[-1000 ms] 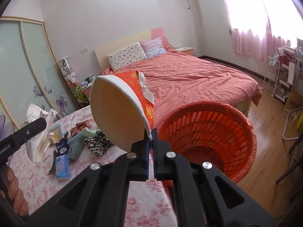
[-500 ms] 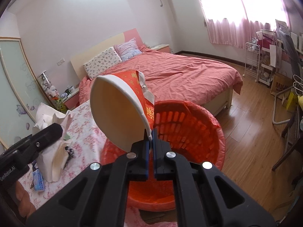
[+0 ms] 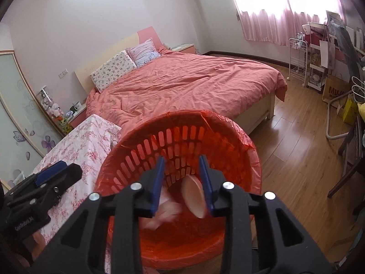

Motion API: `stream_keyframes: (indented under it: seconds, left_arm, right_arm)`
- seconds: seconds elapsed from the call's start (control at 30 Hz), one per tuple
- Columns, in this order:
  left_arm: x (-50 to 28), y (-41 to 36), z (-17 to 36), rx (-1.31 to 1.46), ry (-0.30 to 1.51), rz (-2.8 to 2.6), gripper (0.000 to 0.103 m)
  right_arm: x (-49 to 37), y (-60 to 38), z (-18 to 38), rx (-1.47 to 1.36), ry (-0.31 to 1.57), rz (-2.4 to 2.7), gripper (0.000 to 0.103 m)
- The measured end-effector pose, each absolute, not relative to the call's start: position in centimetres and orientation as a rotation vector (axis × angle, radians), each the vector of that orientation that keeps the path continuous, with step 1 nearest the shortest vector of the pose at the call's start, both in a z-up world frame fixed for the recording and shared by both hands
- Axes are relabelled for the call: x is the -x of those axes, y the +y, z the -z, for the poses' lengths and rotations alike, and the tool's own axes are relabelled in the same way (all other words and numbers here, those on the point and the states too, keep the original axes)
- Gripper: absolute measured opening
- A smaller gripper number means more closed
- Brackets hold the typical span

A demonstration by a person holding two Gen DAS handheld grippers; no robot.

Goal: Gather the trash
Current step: 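Grasp the floral scrunchie with the right gripper while the left grasps the blue tissue pack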

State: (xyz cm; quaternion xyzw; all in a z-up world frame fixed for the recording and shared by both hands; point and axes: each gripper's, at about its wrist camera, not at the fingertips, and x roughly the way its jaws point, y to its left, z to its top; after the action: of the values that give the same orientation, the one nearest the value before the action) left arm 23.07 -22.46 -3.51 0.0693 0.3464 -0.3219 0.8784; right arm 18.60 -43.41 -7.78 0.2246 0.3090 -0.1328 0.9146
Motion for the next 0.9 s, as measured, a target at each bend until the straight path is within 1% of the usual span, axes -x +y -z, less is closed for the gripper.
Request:
stream_keyframes:
  seconds: [0.2,0.37,0.57,0.83,0.9]
  left_arm:
    - [-22.6,-19.7,2.7,-0.136,0.694,0.581,0.076]
    - [-21.9,-15.5,2.5,-0.129,0.679,0.481,0.082]
    - [-20.7,-10.1,2.8,-0.106,0.693,0.367,0.085]
    - [-20.2,-2.1,2.8,-0.065,0.667,0.170,0.088]
    - [-20.4,-0.5,3.0,-0.052,0.674,0.133,0.088]
  right_arm:
    - [-18.1,-41.3,6.9,-0.394,0.624,0.291,0.041]
    - [-17.7,-38.5,5.2,-0.347,0.605,0.259,0.043]
    - [-17.9,-34.0,4.3,-0.291,0.611,0.192,0.044]
    - [-19.7,-27.1,4.4,-0.231,0.642,0.075,0.044]
    - [-20.7,-25.0,4.6,-0.220,0.655,0.032,0.047]
